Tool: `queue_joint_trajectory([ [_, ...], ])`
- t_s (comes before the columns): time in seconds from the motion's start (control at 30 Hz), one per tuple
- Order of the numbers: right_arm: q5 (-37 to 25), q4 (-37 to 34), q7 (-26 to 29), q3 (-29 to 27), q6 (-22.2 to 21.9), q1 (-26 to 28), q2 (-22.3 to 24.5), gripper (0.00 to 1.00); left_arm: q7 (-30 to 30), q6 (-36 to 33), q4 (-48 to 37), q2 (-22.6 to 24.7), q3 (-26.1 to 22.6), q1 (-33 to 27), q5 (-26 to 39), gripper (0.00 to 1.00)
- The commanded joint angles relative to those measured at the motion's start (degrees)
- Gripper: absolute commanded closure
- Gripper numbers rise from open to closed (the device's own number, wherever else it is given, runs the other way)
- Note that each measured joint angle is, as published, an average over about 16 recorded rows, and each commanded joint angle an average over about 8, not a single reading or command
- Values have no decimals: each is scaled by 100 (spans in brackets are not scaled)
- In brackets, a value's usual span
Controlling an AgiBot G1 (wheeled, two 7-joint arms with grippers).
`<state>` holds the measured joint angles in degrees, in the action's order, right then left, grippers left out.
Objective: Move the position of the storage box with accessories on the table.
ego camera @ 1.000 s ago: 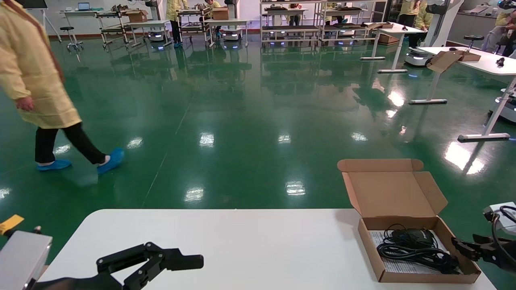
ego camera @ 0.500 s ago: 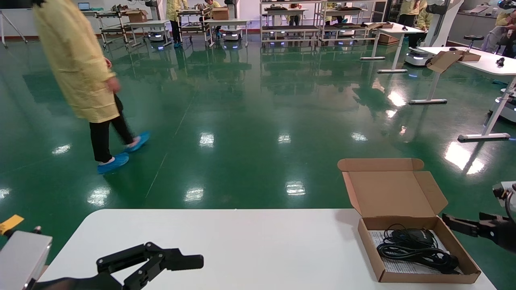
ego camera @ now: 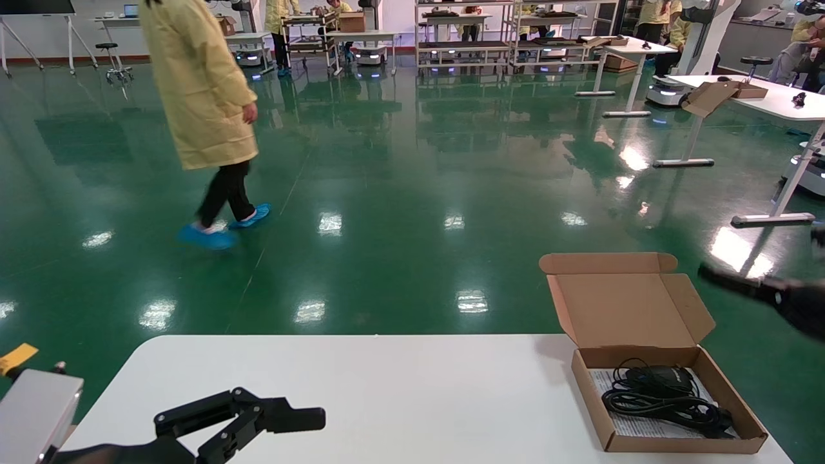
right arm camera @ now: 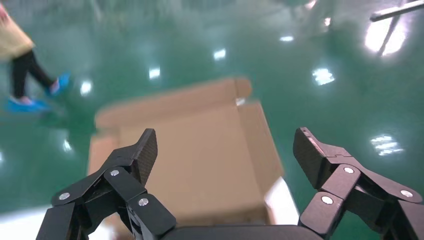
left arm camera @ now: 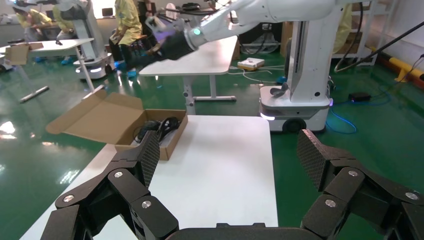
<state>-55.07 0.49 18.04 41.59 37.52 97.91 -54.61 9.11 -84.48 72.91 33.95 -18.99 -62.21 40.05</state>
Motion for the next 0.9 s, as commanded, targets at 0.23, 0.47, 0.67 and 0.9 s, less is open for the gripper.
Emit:
queue_joint_trajectory([
  [0.23, 370, 67, 440, -253, 361, 139, -163, 0, -1, 1, -1, -1, -1, 1, -1, 0],
  [0.47, 433, 102, 492, -293, 548, 152, -144, 0, -1, 3, -2, -2, -1, 1, -2, 0],
  [0.67, 394, 150, 436, -286, 477, 99, -123, 0, -1, 3, -2, -1, -1, 1, -2, 0],
  [0.9, 471, 756, 335, -478, 840, -217, 53, 0, -2, 2, -3, -1, -2, 0, -2, 0],
])
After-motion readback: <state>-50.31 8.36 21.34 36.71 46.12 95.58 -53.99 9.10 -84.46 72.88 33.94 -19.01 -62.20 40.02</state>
